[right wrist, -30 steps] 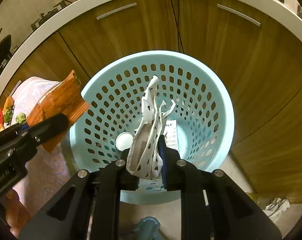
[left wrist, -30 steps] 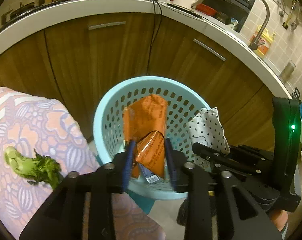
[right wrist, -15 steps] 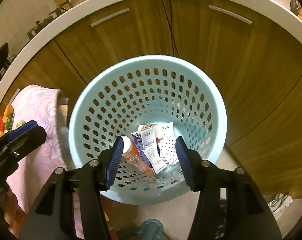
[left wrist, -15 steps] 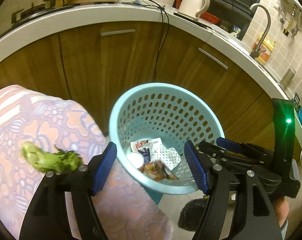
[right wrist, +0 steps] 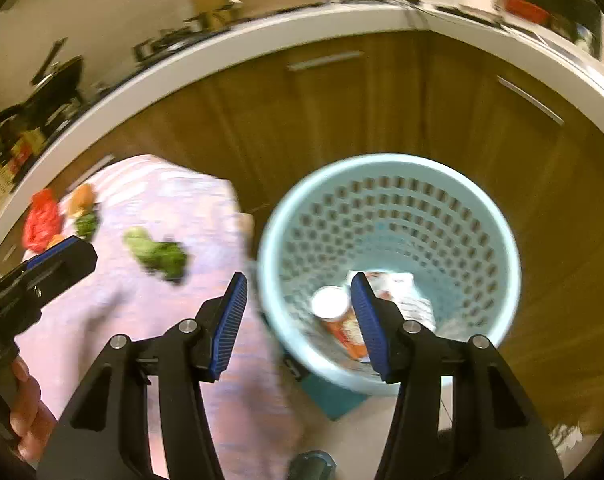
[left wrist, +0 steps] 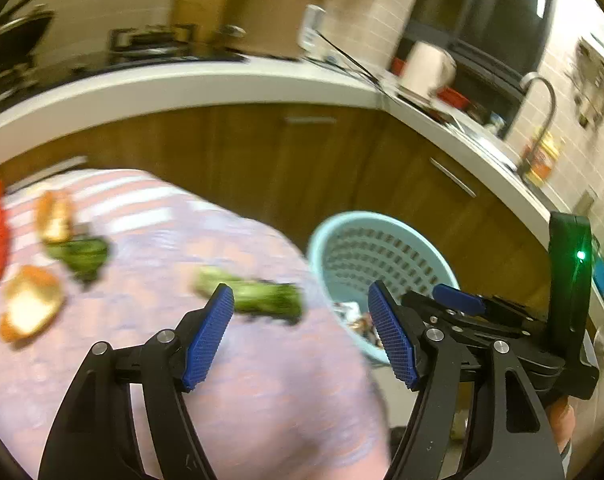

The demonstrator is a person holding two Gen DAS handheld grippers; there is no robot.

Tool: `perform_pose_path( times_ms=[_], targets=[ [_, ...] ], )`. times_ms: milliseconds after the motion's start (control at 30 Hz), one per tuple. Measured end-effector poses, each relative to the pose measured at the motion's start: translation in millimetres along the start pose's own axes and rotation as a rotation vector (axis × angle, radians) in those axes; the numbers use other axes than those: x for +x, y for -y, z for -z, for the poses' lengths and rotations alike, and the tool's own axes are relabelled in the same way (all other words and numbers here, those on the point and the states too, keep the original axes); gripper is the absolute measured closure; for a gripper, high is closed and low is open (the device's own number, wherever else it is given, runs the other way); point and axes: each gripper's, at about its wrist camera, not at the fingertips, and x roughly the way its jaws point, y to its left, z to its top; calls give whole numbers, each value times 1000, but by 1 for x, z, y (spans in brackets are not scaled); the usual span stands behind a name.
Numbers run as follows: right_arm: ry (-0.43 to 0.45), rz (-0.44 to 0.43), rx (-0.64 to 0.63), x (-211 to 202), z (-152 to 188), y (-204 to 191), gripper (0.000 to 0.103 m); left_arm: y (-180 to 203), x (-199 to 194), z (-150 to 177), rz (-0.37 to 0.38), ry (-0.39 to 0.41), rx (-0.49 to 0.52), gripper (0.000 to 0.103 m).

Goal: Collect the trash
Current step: 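Move both open tools back over the table toward the snack packet, then grasp the orange snack packet with the left tool while the right tool grasps an orange peel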

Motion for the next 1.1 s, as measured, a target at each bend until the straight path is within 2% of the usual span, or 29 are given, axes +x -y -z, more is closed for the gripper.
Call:
perform_pose_path(
  times_ms=[233, 333, 467, 600, 733, 833, 1000, 1100],
  targets=[
    [6, -74, -89, 0, 0, -67, 52, -69, -63, 1, -116, 86, -104, 35],
    [-3, -108, -130, 5, 5, -99, 52, -100, -90, 6, -196, 118, -144, 35],
    [-25, -138, -210, 15, 15, -146, 52, -146, -128, 17, -291, 156, -208, 31],
    [-51, -167, -271, 30, 26, -185, 52, -188, -158, 34, -383, 175, -258, 23],
    [-86, -187, -302, 48, 37, -213, 52, -233, -175, 52, -459, 149, -315, 23],
    [-112, -201, -320, 59, 43, -226, 52, -256, -174, 61, -475, 118, -331, 23],
    [-124, -191, -348, 64, 47, -237, 52, -273, -154, 73, -475, 42, -317, 23],
    [-128, -181, -342, 66, 45, -236, 52, -277, -134, 77, -532, -13, -300, 23]
  ],
)
